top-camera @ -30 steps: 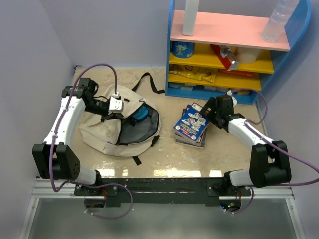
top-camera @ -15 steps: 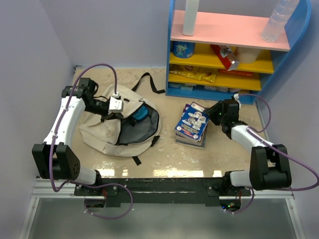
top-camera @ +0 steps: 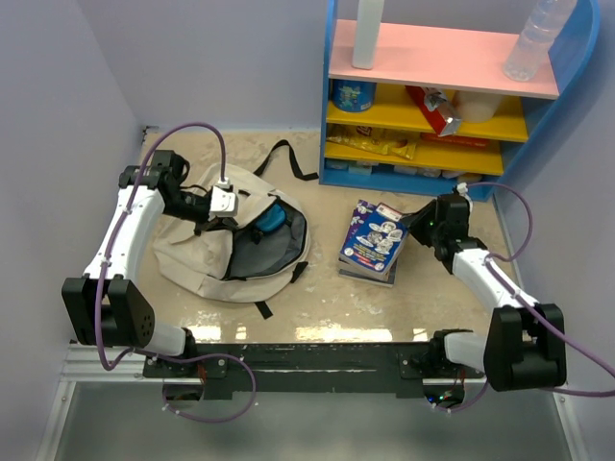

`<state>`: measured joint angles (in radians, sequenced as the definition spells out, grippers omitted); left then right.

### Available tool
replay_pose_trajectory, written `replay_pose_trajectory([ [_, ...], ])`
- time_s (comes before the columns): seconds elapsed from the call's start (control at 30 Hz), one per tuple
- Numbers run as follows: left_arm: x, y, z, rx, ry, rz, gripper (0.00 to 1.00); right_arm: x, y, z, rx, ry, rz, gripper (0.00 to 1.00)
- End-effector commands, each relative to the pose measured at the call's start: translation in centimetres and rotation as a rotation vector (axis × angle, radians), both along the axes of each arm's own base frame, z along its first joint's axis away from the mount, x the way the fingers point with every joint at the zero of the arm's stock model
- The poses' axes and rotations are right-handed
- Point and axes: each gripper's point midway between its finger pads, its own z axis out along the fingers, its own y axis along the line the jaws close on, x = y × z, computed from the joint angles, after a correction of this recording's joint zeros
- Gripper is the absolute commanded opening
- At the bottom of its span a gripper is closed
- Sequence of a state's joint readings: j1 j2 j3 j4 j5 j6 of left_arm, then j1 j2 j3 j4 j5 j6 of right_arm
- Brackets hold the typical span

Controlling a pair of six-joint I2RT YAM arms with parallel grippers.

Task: Pack the student bag
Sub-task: Pick up the book from the center of the board, then place the book in the student bag.

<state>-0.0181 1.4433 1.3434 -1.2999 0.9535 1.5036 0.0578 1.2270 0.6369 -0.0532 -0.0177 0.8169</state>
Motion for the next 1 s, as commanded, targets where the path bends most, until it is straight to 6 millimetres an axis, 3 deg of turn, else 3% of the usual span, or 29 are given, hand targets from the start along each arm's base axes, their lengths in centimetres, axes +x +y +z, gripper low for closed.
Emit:
replay_pose_trajectory([
  [0.0,-0.4,-0.6,2.0,-0.058,-0.052,-0.014,0.0,-0.4,-0.1,2.6,-0.03,-0.037,0.035,0.06],
  [0.03,-0.4,-0.6,2.1,-0.058,-0.055,-0.015,0.0,-0.3,0.4,3.3,-0.008,-0.055,0.058,0.0],
  [0.17,-0.3,-0.7,2.5,-0.068,-0.065,-0.012,0.0,0.7,3.6,7.4,0.108,-0.154,0.177,0.0],
  [0.27,-0.2,-0.8,2.6,-0.072,-0.066,-0.01,0.0,1.1,6.9,11.2,0.173,-0.236,0.276,0.0],
  [0.3,-0.2,-0.8,2.6,-0.07,-0.066,-0.01,0.0,0.9,9.1,12.7,0.2,-0.263,0.334,0.0],
  [0.5,-0.1,-0.9,3.2,-0.088,-0.07,-0.007,0.0,0.1,17.2,15.7,0.331,-0.301,0.51,0.0],
  [0.63,-0.3,-1.2,3.7,-0.107,-0.068,-0.005,0.0,0.9,20.9,15.4,0.349,-0.301,0.524,0.0],
  [0.67,-0.2,-1.2,4.0,-0.114,-0.07,-0.004,0.0,1.6,22.0,14.0,0.354,-0.275,0.522,0.0],
  [0.7,-0.3,-1.3,4.2,-0.122,-0.055,0.007,0.0,1.6,23.6,14.6,0.372,-0.275,0.538,0.0],
  [0.9,-0.1,-2.1,5.3,-0.153,-0.064,0.032,0.0,3.6,29.6,12.4,0.394,-0.187,0.574,0.0],
  [0.97,-0.3,-2.4,5.3,-0.151,-0.078,0.02,0.0,3.9,31.0,12.7,0.402,-0.179,0.591,0.0],
])
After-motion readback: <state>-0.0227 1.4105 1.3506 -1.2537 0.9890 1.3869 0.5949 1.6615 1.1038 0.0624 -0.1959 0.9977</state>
